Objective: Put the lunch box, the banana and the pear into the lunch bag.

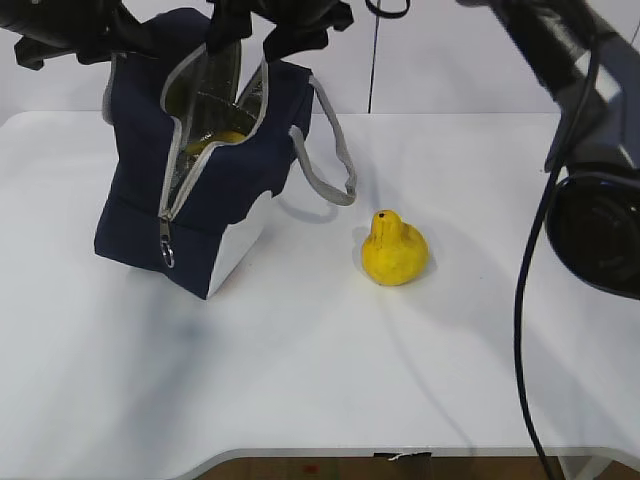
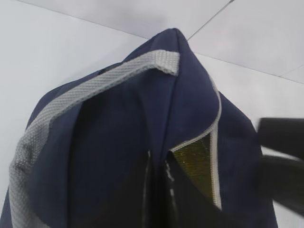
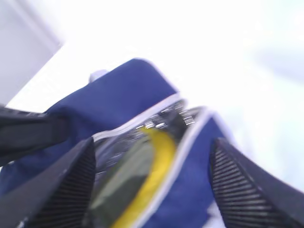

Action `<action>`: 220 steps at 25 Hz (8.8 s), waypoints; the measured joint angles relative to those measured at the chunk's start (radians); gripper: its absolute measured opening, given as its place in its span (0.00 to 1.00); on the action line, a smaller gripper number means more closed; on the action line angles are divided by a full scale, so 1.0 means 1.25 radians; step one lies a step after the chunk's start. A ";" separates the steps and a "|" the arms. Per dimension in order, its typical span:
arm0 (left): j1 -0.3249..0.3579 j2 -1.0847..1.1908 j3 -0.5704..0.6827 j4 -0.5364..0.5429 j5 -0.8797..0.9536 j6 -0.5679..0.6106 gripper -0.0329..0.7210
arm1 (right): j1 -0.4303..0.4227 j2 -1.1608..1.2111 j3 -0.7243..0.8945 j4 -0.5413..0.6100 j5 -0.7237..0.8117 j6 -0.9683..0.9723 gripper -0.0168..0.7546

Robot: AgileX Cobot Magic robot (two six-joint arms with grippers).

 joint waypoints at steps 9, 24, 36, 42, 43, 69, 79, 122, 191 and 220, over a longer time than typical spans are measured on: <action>0.000 0.000 0.000 0.008 0.009 0.000 0.04 | 0.002 -0.098 -0.001 -0.123 0.001 -0.030 0.78; 0.000 0.000 0.000 0.017 0.009 0.013 0.04 | 0.002 -0.189 0.129 -0.211 0.003 -0.071 0.78; 0.000 0.000 0.000 0.018 0.009 0.015 0.04 | 0.002 -0.455 0.700 -0.272 0.001 -0.090 0.78; 0.000 0.000 0.000 0.018 0.015 0.015 0.04 | 0.002 -0.474 0.824 -0.282 -0.004 -0.091 0.78; 0.000 0.000 0.000 0.018 0.016 0.015 0.04 | 0.002 -0.474 0.838 -0.282 -0.006 -0.091 0.77; 0.000 0.000 0.000 0.020 0.019 0.015 0.04 | 0.002 -0.334 0.870 -0.272 -0.039 -0.145 0.77; 0.000 0.000 0.000 0.020 0.019 0.015 0.04 | 0.002 -0.312 0.870 -0.310 -0.073 -0.146 0.74; 0.000 0.000 0.000 0.020 0.019 0.015 0.04 | 0.002 -0.402 0.659 -0.397 -0.016 -0.147 0.41; -0.020 0.000 0.000 0.018 0.016 0.015 0.04 | -0.083 -0.266 0.520 0.082 -0.069 0.014 0.57; -0.122 -0.002 0.000 0.038 0.008 0.029 0.04 | -0.094 -0.189 0.376 0.067 0.012 -0.042 0.03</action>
